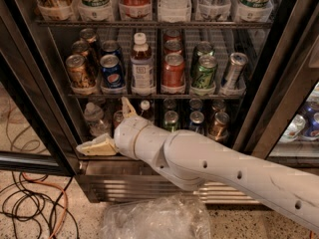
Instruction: Pick orange can from middle shelf of fridge
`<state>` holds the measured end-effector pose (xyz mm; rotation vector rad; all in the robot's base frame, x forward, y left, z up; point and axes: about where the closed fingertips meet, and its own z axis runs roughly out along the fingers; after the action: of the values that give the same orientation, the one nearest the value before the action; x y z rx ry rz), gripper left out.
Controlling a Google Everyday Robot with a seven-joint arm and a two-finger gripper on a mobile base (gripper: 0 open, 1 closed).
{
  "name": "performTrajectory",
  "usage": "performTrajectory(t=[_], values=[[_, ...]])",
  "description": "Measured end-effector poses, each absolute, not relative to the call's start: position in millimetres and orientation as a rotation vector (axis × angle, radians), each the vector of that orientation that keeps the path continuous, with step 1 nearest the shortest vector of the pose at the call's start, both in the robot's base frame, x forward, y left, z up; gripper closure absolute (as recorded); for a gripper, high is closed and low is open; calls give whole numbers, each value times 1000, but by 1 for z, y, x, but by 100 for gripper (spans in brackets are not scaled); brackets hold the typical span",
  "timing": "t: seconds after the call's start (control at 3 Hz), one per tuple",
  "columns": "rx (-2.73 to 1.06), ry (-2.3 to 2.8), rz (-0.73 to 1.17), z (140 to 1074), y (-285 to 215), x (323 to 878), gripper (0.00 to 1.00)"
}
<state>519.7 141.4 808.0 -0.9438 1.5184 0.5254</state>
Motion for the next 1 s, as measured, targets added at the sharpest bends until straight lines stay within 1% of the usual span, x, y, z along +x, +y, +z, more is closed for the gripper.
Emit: performTrajectory(t=[0.33,0.67,1.0], values=[[-944,1503,464,805,149,524,0],[-940,1413,397,809,182,530,0],[-853,1322,335,813,208,537,0]])
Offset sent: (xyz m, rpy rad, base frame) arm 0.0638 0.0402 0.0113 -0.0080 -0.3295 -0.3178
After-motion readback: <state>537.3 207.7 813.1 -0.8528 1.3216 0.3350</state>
